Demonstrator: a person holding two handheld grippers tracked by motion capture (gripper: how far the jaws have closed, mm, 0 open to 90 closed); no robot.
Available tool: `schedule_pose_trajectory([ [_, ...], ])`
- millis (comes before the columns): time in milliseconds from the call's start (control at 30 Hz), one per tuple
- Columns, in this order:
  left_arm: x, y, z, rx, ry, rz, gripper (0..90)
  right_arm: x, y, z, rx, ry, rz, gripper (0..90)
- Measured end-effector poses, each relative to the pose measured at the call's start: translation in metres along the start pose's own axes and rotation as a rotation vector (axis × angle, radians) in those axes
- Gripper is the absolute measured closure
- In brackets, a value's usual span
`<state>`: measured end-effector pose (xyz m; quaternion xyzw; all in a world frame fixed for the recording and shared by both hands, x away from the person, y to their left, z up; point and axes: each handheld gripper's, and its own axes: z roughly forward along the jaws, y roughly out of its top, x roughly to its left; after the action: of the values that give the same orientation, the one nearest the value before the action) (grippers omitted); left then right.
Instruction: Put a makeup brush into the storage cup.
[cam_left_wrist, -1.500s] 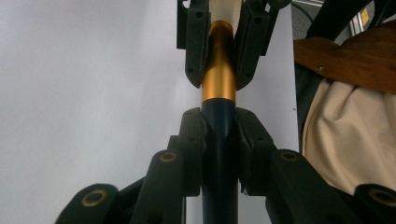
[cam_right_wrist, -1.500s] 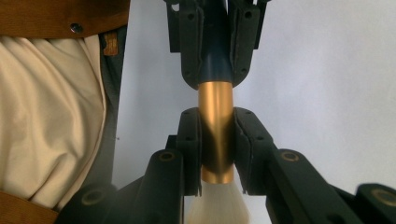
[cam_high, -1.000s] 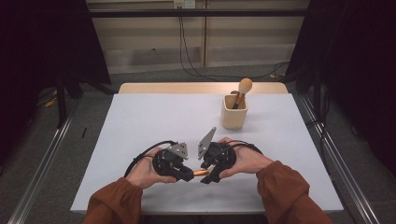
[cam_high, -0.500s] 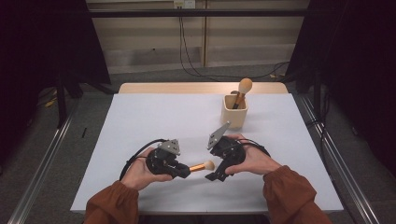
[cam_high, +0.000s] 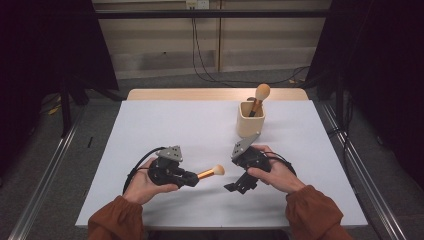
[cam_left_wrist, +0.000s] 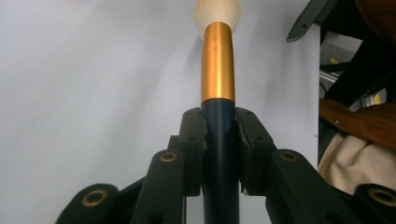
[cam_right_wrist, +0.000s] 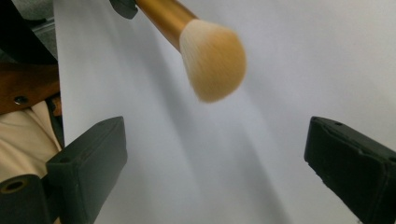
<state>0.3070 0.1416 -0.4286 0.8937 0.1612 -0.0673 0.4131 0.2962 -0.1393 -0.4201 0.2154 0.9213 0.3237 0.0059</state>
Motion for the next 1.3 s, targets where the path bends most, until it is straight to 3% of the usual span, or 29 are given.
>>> schedule_pose_trajectory([
  [200,0.002,-0.008,-0.002,-0.050,0.004,-0.027,74.5,0.001,-0.011,0.003,-0.037,-0.004,0.025,8.0],
  [333,0.002,-0.010,-0.006,-0.093,0.013,-0.035,74.5,0.002,-0.019,0.000,-0.083,-0.019,0.028,8.0],
  [400,0.002,-0.012,-0.007,-0.107,0.013,-0.037,74.5,0.003,-0.022,-0.002,-0.115,-0.003,0.040,7.6],
  [533,0.001,-0.015,-0.007,-0.152,0.013,-0.046,74.5,0.005,-0.028,-0.006,-0.182,-0.020,0.023,6.1],
  [733,-0.001,-0.017,-0.008,-0.200,0.033,-0.048,74.5,0.010,-0.038,-0.007,-0.250,-0.071,0.020,4.2],
  [967,-0.004,-0.017,-0.010,-0.262,0.048,-0.041,74.5,0.012,-0.047,-0.007,-0.291,-0.062,0.041,3.2],
  [1100,-0.004,-0.019,-0.009,-0.317,0.045,-0.053,74.4,0.015,-0.050,-0.007,-0.329,-0.114,0.059,1.9],
  [1300,-0.005,-0.020,-0.013,-0.359,0.069,-0.037,74.4,0.015,-0.053,-0.009,-0.391,-0.096,0.077,2.7],
])
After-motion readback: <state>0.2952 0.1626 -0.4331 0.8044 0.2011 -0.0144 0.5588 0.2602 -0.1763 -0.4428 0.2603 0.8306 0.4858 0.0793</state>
